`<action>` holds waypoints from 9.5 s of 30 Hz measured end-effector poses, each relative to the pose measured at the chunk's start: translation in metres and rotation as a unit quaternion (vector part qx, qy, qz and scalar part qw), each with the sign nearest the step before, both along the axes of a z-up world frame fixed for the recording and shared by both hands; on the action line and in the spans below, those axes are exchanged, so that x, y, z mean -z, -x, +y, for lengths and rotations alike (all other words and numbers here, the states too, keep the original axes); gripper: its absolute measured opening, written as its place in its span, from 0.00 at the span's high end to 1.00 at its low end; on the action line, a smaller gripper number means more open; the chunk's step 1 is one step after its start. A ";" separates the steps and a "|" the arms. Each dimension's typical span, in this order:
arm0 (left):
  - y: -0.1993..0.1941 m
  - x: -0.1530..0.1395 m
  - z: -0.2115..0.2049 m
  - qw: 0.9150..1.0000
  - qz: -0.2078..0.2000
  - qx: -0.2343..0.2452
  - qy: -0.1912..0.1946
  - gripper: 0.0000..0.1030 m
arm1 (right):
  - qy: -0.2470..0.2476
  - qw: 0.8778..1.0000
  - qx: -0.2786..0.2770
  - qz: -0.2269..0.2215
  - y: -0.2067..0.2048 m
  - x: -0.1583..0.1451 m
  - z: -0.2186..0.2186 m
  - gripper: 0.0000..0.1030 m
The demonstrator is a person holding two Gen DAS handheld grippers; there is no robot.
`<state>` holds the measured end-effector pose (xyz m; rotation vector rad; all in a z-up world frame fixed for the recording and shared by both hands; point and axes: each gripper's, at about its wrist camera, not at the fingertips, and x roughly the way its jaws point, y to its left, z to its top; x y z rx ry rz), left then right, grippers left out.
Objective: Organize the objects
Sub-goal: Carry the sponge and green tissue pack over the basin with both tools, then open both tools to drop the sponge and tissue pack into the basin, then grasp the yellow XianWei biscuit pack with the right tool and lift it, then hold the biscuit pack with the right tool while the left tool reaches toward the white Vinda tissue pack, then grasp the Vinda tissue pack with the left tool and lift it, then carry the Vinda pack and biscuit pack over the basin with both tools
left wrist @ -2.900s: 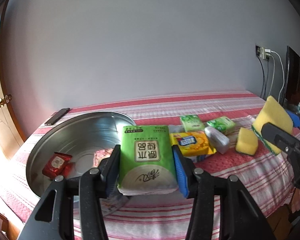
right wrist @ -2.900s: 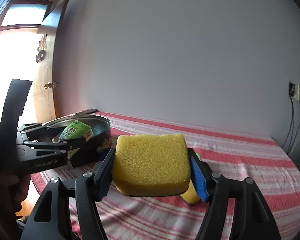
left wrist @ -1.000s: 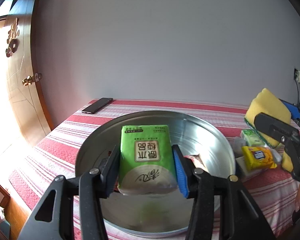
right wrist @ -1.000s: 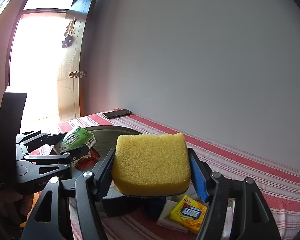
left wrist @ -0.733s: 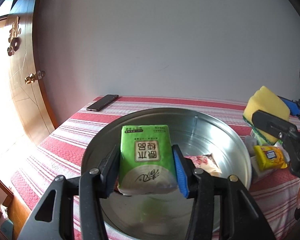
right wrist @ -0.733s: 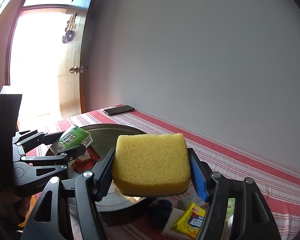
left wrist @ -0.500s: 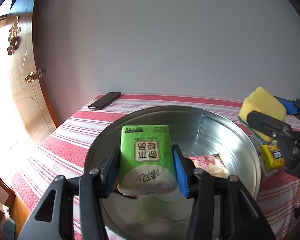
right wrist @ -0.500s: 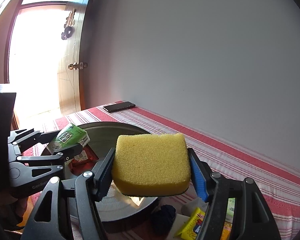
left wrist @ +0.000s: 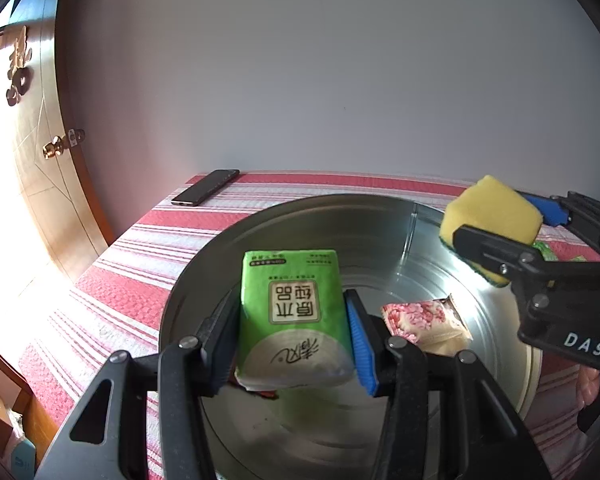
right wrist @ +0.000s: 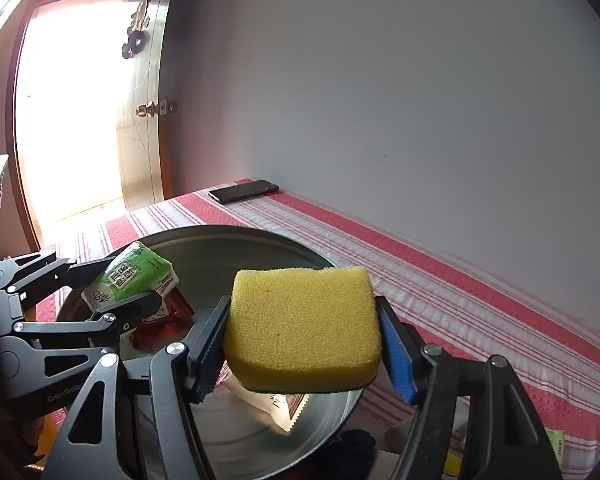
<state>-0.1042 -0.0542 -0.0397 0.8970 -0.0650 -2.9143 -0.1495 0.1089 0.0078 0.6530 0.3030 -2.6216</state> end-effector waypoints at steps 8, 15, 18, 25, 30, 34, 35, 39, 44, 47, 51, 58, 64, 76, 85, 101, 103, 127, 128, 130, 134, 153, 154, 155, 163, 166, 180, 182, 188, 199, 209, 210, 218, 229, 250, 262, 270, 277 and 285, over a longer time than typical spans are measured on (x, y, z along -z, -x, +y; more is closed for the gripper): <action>0.003 0.005 -0.001 1.000 -0.011 0.002 0.001 0.52 | -0.006 1.000 -0.003 -0.017 0.015 0.012 -0.006 0.33; 0.006 0.007 0.000 1.000 -0.020 0.007 0.002 0.52 | -0.008 0.999 -0.002 -0.039 0.026 0.022 -0.004 0.33; 0.008 0.007 0.000 1.000 -0.023 0.008 0.002 0.52 | -0.008 0.999 -0.002 -0.045 0.029 0.025 -0.003 0.33; 0.010 0.007 0.002 1.000 -0.026 0.011 0.008 0.52 | -0.009 0.999 -0.003 -0.053 0.031 0.028 -0.001 0.33; 0.009 0.007 0.003 1.000 -0.025 0.010 0.012 0.51 | -0.008 0.998 -0.005 -0.055 0.034 0.030 -0.003 0.33; 0.001 0.002 0.003 1.000 -0.006 0.002 0.012 0.26 | -0.010 0.999 -0.001 -0.046 0.030 0.030 -0.002 0.27; -0.002 0.000 0.003 1.000 0.000 0.001 0.013 0.19 | -0.004 0.999 -0.004 -0.042 0.027 0.029 -0.001 0.24; -0.011 -0.002 0.005 1.000 0.010 0.005 0.001 0.14 | 0.007 1.000 -0.005 -0.020 0.011 0.026 0.006 0.24; -0.027 -0.006 0.008 0.999 0.029 -0.003 -0.021 0.03 | 0.016 1.000 0.008 0.001 -0.017 0.017 0.032 0.24; -0.034 -0.008 0.020 0.999 0.039 0.005 -0.027 0.02 | 0.020 0.999 0.039 0.004 -0.036 0.013 0.060 0.24; -0.043 -0.010 0.038 0.998 0.050 0.017 -0.025 0.01 | 0.029 0.994 0.104 0.001 -0.055 0.012 0.097 0.17; -0.052 -0.006 0.051 0.998 0.047 0.034 -0.040 0.00 | 0.042 0.982 0.179 -0.031 -0.057 0.021 0.125 0.13; -0.055 0.000 0.041 0.997 0.039 0.029 -0.056 0.00 | 0.018 0.981 0.185 -0.060 -0.045 0.038 0.111 0.13; -0.060 0.002 0.049 0.997 0.039 0.044 -0.051 0.00 | -0.004 0.972 0.204 -0.116 -0.024 0.056 0.111 0.11; -0.055 -0.004 0.069 0.997 0.042 0.054 -0.039 0.00 | 0.011 0.980 0.191 -0.063 -0.047 0.044 0.123 0.28; -0.039 0.007 0.183 0.987 0.009 0.160 -0.002 0.00 | 0.057 0.954 0.293 0.009 -0.098 0.017 0.229 0.28; -0.037 0.011 0.190 0.986 -0.003 0.169 -0.006 0.00 | 0.063 0.952 0.299 0.010 -0.100 0.018 0.238 0.28; 0.013 0.045 0.246 0.941 -0.087 0.304 0.124 0.15 | 0.103 0.951 0.291 0.013 -0.103 0.022 0.256 0.27; 0.012 0.047 0.247 0.935 -0.099 0.318 0.120 0.30 | 0.104 0.951 0.291 0.014 -0.103 0.022 0.256 0.27; 0.007 0.047 0.250 0.934 -0.096 0.318 0.130 0.31 | 0.104 0.951 0.292 0.015 -0.103 0.022 0.256 0.27; -0.002 0.043 0.252 0.929 -0.109 0.335 0.112 0.32 | 0.100 0.950 0.294 0.016 -0.103 0.022 0.254 0.27; 0.007 0.052 0.254 0.937 -0.126 0.320 0.067 0.35 | 0.099 0.950 0.297 0.014 -0.102 0.022 0.253 0.27; 0.006 0.052 0.255 0.937 -0.124 0.319 0.068 0.37 | 0.099 0.950 0.296 0.015 -0.102 0.022 0.253 0.27; 0.007 0.051 0.253 0.938 -0.123 0.317 0.068 0.39 | 0.098 0.950 0.296 0.015 -0.102 0.022 0.253 0.27; 0.008 0.043 0.251 0.949 -0.083 0.293 0.086 0.44 | 0.099 0.950 0.297 0.021 -0.103 0.022 0.253 0.27; 0.008 0.040 0.248 0.952 -0.073 0.284 0.086 0.44 | 0.096 0.950 0.296 0.024 -0.105 0.021 0.251 0.27; 0.023 0.034 0.215 0.970 -0.039 0.235 0.049 0.44 | 0.090 0.951 0.295 0.034 -0.106 0.020 0.246 0.27; 0.023 0.033 0.213 0.972 -0.034 0.230 0.046 0.44 | 0.089 0.951 0.295 0.035 -0.107 0.020 0.245 0.27; 0.021 0.029 0.202 0.977 -0.015 0.210 0.037 0.44 | 0.087 0.952 0.292 0.042 -0.109 0.019 0.243 0.27; 0.013 0.021 0.199 0.982 0.017 0.184 0.028 0.44 | 0.080 0.952 0.291 0.052 -0.111 0.018 0.240 0.27; 0.010 0.019 0.191 0.985 0.029 0.171 0.016 0.44 | 0.075 0.952 0.291 0.060 -0.114 0.017 0.238 0.27; 0.010 0.019 0.191 0.985 0.030 0.171 0.015 0.44 | 0.075 0.952 0.291 0.061 -0.114 0.016 0.237 0.27; 0.005 0.017 0.189 0.986 0.045 0.159 0.009 0.44 | 0.072 0.952 0.289 0.069 -0.117 0.015 0.236 0.27; -0.003 0.011 0.181 0.988 0.071 0.137 -0.005 0.44 | 0.065 0.952 0.285 0.086 -0.120 0.014 0.232 0.27; -0.018 0.002 0.159 0.985 0.121 0.116 -0.032 0.44 | 0.046 0.954 0.274 0.113 -0.128 0.011 0.219 0.27; -0.022 -0.015 0.100 0.990 0.128 0.049 -0.036 0.44 | 0.035 0.968 0.217 0.121 -0.117 -0.001 0.177 0.27; -0.023 -0.016 0.070 0.992 0.124 0.013 -0.035 0.44 | 0.040 0.977 0.175 0.118 -0.107 -0.017 0.150 0.27; -0.015 -0.010 0.049 0.993 0.112 -0.016 -0.041 0.44 | 0.036 0.985 0.129 0.113 -0.094 -0.025 0.115 0.27; -0.006 -0.002 0.020 0.994 0.095 -0.037 -0.048 0.44 | 0.028 0.991 0.085 0.097 -0.070 -0.029 0.075 0.27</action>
